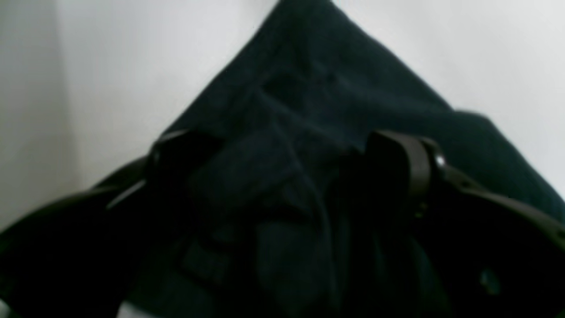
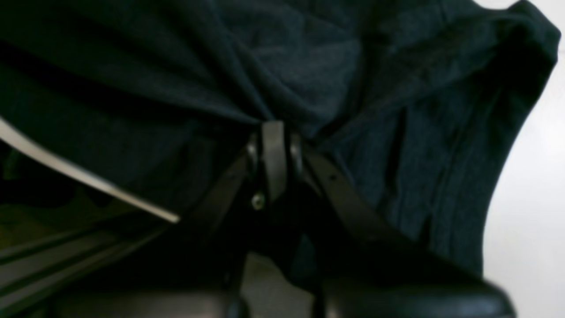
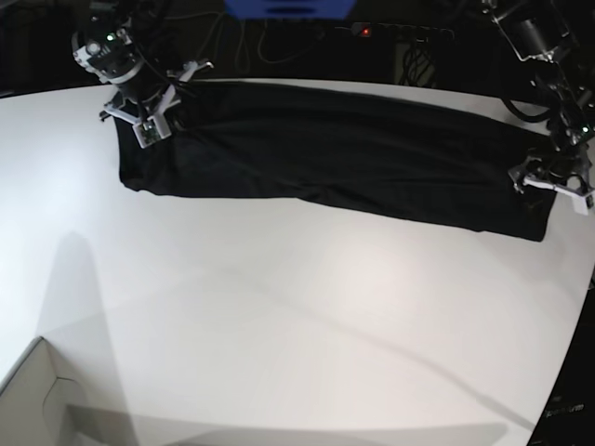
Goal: Layout the t-shirt on the table in an organized manner, then fold the t-shirt properly
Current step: 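Hold the strip ends with both grippers and pull them taut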
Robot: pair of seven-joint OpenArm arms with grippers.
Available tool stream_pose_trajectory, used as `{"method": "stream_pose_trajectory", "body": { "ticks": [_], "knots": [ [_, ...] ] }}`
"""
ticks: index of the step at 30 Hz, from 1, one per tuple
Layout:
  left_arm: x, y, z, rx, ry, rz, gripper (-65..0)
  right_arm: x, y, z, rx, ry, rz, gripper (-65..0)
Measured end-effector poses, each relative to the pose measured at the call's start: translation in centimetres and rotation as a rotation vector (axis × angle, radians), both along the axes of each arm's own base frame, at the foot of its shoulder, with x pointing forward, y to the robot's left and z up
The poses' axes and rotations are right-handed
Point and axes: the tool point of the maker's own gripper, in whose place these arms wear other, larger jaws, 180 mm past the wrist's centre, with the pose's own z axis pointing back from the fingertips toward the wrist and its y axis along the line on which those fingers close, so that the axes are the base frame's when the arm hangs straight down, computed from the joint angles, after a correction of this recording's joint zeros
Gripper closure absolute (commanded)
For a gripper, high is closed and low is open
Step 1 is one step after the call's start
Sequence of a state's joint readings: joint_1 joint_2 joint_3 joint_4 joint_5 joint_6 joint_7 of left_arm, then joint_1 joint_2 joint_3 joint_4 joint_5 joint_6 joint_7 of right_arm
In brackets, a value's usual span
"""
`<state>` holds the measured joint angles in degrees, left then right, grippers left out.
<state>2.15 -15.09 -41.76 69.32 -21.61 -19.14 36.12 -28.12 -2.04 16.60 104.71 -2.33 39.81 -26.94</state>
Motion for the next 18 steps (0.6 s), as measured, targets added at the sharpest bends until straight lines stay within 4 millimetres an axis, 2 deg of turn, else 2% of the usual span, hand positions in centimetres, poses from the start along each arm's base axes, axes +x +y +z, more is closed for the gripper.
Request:
{"method": "stream_pose_trajectory", "body": {
  "ticks": [7,9,11,16,18],
  "knots": [
    [0.0,-0.2,-0.2,-0.003,-0.002,-0.001,-54.6,1.0,0.0,0.5,0.001,-0.026,0.000,0.0],
    [-0.4,-0.1,-0.3,0.003,-0.007,0.000,-52.0,1.0,0.0,0.4,0.000,-0.024,0.000,0.0],
    [-0.8,-0.1,-0.4,-0.001,-0.011,0.002,-44.6,0.9,0.0,0.4,-0.001,-0.020,0.000,0.0],
    [-1.4,0.6,-1.1,-0.011,-0.003,0.032,-16.8,1.1,0.0,0.5,-0.001,-0.025,0.001,0.0],
    [-1.4,0.6,-1.3,-0.030,-0.014,0.043,-8.1,1.1,0.0,0.5,-0.001,-0.024,0.000,0.0]
  ]
}}
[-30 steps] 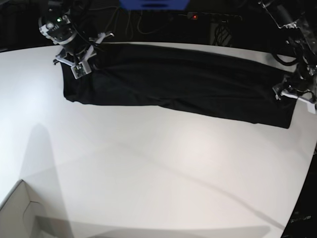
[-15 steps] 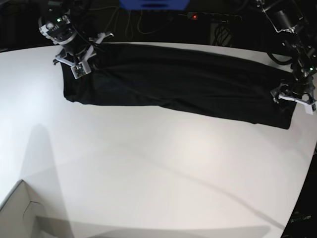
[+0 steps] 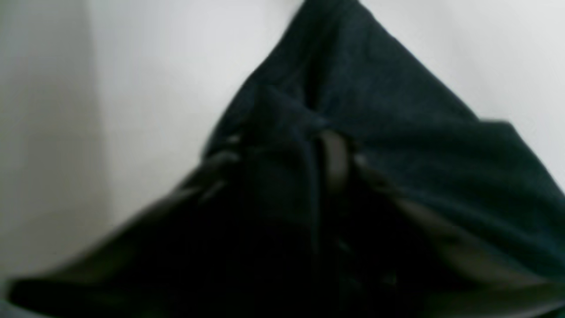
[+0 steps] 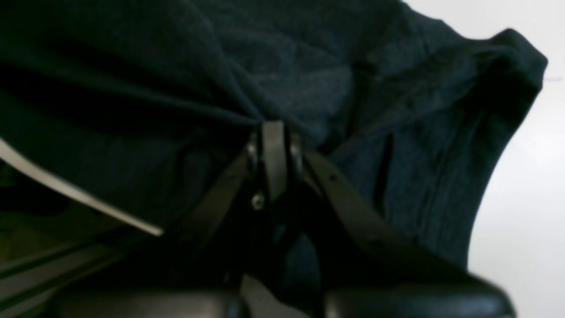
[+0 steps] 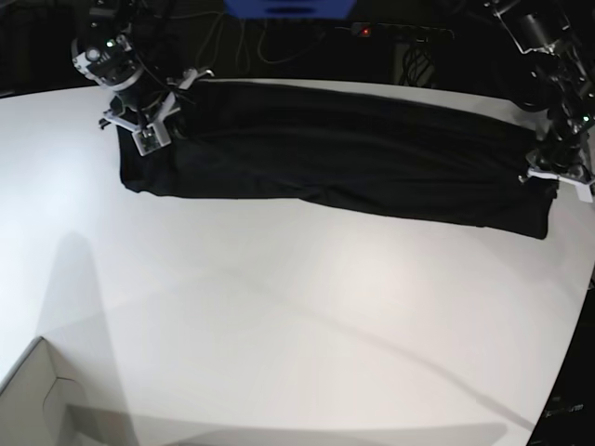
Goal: Layout the t-shirt on the table in an organized manner, then fold the t-shirt properly
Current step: 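Hold the strip ends with both grippers and pull them taut, then lift the strip end with the left gripper and fold it toward the right gripper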
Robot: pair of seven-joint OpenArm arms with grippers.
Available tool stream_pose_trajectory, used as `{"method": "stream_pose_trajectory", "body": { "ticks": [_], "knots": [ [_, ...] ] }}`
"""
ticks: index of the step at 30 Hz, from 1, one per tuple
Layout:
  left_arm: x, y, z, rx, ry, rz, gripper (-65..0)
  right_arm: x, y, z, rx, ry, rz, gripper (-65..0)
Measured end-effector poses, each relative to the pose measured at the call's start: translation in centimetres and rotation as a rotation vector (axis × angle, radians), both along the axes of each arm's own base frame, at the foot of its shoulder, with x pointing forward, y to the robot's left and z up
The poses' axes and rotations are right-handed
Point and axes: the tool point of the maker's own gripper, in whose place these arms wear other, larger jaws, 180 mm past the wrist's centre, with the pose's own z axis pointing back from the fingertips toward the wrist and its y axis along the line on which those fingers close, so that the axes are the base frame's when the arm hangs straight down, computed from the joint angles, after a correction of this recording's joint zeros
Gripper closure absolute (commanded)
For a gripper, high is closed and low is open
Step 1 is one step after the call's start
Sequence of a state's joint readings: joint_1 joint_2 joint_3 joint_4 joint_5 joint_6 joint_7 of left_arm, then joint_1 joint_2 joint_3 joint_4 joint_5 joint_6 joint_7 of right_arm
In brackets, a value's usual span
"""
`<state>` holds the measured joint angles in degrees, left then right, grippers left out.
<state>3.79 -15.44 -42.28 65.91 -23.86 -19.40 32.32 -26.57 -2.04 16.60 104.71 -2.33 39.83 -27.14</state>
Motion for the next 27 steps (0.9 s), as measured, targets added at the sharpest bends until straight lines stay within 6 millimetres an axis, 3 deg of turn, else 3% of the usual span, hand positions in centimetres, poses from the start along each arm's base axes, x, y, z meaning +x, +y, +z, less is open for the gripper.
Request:
{"method": "stream_pose_trajectory", "body": {
  "ticks": [2,8,13,18,24,27],
  "knots": [
    [0.1,0.0,-0.1,-0.008,-0.003,0.003,0.0,0.0,0.0,0.0,0.000,0.000,0.000,0.0],
    [0.3,-0.2,0.4,-0.002,-0.007,-0.007,-0.1,0.0,0.0,0.0,0.000,0.000,0.000,0.0],
    [0.0,-2.1,2.0,-0.009,0.013,-0.069,-0.1,0.0,0.0,0.0,0.000,-0.001,0.000,0.0],
    [0.7,-2.4,6.0,0.060,-0.078,-0.094,-0.1,0.1,-0.1,0.1,-0.003,-0.003,0.001,0.0],
    [-0.2,-5.2,8.1,0.091,-0.128,-0.130,-0.1,0.2,-0.1,0.1,-0.005,-0.006,0.002,0.0],
    [0.1,-6.7,10.5,0.120,-0.189,-0.141,-0.1,0.3,-0.1,0.2,-0.005,-0.008,0.002,0.0]
  ]
}}
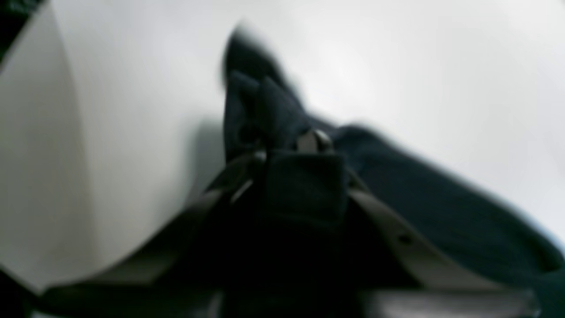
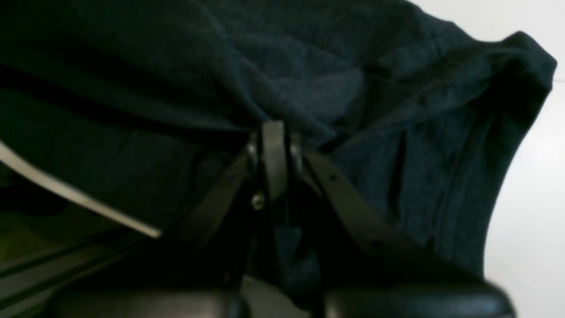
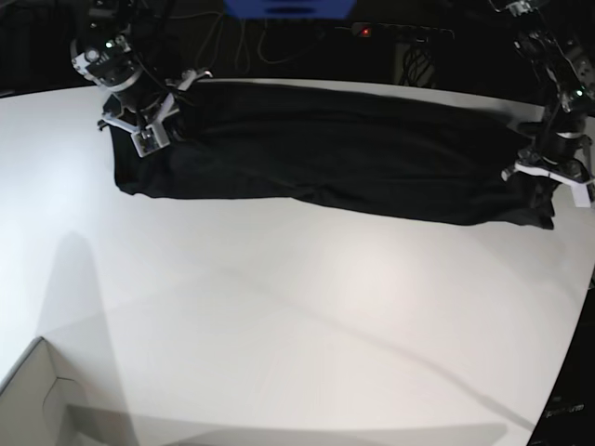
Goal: Layout the t-shirt on the table in an organized manner, then fold the t-shirt properly
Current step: 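Lift the strip end with the left gripper and fold it toward the right gripper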
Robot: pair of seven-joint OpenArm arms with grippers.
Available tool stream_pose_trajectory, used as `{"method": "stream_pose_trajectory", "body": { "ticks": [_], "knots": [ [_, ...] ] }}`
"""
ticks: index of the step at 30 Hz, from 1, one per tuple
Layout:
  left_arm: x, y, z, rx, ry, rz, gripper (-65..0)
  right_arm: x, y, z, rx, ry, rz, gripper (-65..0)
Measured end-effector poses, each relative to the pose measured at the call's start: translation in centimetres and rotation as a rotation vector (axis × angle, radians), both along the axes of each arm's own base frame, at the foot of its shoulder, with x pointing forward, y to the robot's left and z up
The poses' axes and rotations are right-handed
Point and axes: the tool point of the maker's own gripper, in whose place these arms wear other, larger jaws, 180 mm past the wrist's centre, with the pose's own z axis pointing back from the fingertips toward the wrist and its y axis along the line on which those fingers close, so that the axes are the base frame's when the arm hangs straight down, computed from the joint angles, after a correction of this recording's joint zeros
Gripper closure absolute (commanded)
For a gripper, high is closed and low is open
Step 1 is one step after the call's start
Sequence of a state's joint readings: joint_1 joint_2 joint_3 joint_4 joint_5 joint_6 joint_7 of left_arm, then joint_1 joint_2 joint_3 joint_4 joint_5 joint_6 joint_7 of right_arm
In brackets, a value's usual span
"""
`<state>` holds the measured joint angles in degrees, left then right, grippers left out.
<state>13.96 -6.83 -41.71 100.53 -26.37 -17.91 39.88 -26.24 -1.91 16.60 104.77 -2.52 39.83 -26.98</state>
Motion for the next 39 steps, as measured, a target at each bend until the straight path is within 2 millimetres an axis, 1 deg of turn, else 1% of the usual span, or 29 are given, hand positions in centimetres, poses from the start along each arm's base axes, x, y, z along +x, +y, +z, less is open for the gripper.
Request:
{"method": "stream_pose_trajectory", "body": {
  "ticks": [2,4,6,9,11,14,15,17,18,22,26,29,32,34,36,39],
  "knots": [
    [0.3,-1.9,1.4,-0.012,-0.054,-0.030,-0.1,0.0,0.1,0.0,0.001,-0.001,0.000,0.0],
    [0.1,-3.1,1.8,-0.029,-0.071,-0.031,-0.1,0.0,0.1,0.0,0.001,-0.001,0.001,0.0],
    [-0.1,-4.7,1.5,-0.038,-0.056,-0.054,-0.1,0.0,0.0,0.0,0.000,-0.001,0.000,0.0],
    [0.5,-8.4,1.6,-0.065,-0.063,-0.155,-0.1,0.0,0.0,0.0,-0.001,0.002,0.000,0.0],
    [0.6,-10.5,1.7,-0.079,-0.070,-0.212,-0.2,0.0,0.0,0.0,-0.001,0.001,0.001,0.0],
    [-0.2,-13.8,0.3,-0.106,-0.014,-0.298,-0.2,0.0,0.0,0.0,-0.001,0.001,0.001,0.0],
    [-0.2,-14.9,0.2,-0.117,-0.010,-0.327,-0.2,0.0,0.0,0.0,-0.002,0.001,-0.001,0.0],
    [0.0,-17.2,0.3,-0.145,-0.023,-0.384,-0.2,0.0,0.0,0.0,-0.001,0.001,0.000,0.0],
    [0.1,-18.0,0.5,-0.157,-0.033,-0.403,-0.2,0.0,0.0,0.0,-0.002,0.001,0.000,0.0],
    [-0.5,-20.5,-0.1,-0.179,-0.009,-0.470,-0.2,0.0,0.0,0.0,-0.001,0.000,0.000,0.0],
    [-1.0,-23.6,-0.4,-0.171,0.010,-0.565,-0.2,0.0,0.0,0.0,-0.001,0.000,0.000,0.0],
    [-1.5,-24.8,-1.3,-0.085,0.044,-0.620,-0.2,0.0,0.0,0.0,-0.001,0.001,0.000,0.0],
    [-1.8,-26.1,-1.5,-0.057,0.053,-0.662,-0.2,0.0,0.0,0.0,-0.001,0.000,0.000,0.0],
    [-2.0,-26.5,-1.6,-0.040,0.059,-0.680,-0.2,0.0,0.0,0.0,-0.001,0.001,0.000,0.0],
    [-1.8,-27.0,-1.5,-0.034,0.054,-0.693,-0.2,0.0,0.0,0.0,-0.002,0.001,0.000,0.0],
    [-0.9,-27.7,-0.6,-0.032,0.018,-0.713,-0.2,0.0,0.0,0.0,-0.001,0.001,0.000,0.0]
  ]
}}
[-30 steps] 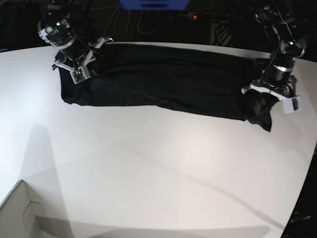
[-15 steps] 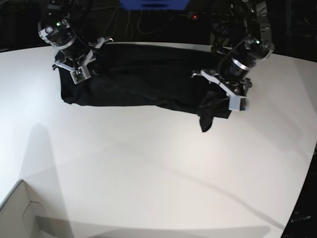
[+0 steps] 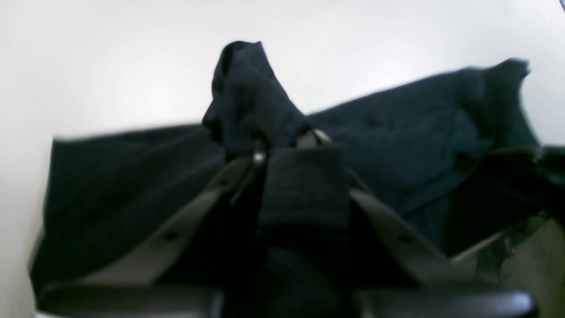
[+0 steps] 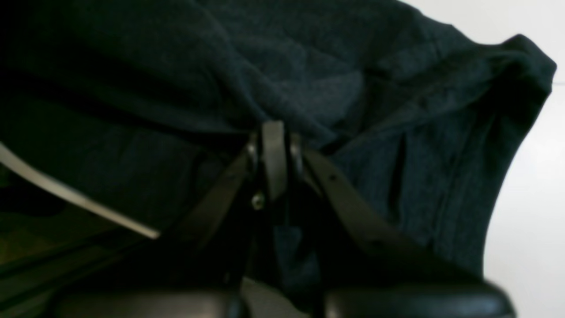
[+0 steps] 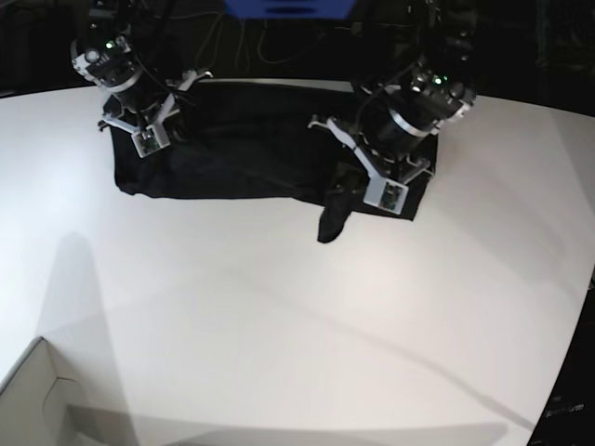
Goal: Layout the t-shirt on the table in an organized manner, then fold the t-shirt properly
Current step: 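Lift the strip end with the left gripper and fold it toward the right gripper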
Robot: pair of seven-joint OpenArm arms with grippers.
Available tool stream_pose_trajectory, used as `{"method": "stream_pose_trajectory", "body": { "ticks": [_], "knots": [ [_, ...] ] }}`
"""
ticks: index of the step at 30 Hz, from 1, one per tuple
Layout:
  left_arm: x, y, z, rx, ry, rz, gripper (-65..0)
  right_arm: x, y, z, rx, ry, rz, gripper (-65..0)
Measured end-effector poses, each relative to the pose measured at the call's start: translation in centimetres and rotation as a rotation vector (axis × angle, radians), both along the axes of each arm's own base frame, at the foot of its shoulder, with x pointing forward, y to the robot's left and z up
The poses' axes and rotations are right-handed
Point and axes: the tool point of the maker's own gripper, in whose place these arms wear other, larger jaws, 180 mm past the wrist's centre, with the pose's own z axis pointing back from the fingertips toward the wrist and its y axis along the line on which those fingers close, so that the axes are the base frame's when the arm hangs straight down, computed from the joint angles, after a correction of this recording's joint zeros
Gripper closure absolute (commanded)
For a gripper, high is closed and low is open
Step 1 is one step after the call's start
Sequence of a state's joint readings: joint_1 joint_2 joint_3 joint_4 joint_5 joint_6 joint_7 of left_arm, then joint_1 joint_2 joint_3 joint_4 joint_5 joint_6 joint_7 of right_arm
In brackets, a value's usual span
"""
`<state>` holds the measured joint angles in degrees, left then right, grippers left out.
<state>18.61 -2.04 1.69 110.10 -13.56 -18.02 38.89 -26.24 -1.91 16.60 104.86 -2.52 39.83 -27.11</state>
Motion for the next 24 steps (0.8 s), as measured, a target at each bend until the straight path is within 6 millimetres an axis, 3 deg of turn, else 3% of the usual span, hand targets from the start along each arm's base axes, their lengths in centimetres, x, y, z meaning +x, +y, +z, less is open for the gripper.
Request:
{"method": "stream_pose_trajectory", "body": {
  "ticks": [4,9,15,20,22,24],
  "knots": [
    [-0.2,-1.1,-0.7,0.001,0.026,-0.035,-0.2,0.0,0.0,0.0,0.000,0.001,0.000,0.0],
    [-0.1,-2.3,-0.1,-0.013,0.002,-0.067,-0.2,0.0,0.0,0.0,0.000,0.000,0.000,0.0],
    [-1.3,-3.3,-2.8,0.057,0.057,-0.120,-0.2,-0.1,0.0,-0.1,0.000,0.003,0.000,0.0],
    [-0.5,-3.7,-2.6,0.058,0.040,-0.133,-0.9,-0.2,0.0,-0.1,0.000,0.005,0.000,0.0],
    [-0.8,-3.6,-2.8,0.067,0.054,-0.142,-5.1,-0.2,0.0,-0.1,-0.001,0.006,0.000,-1.0],
    [-1.3,-3.6,-3.4,0.084,0.091,-0.152,-13.6,-0.2,0.0,-0.1,0.000,0.005,0.000,-5.6]
  ]
}}
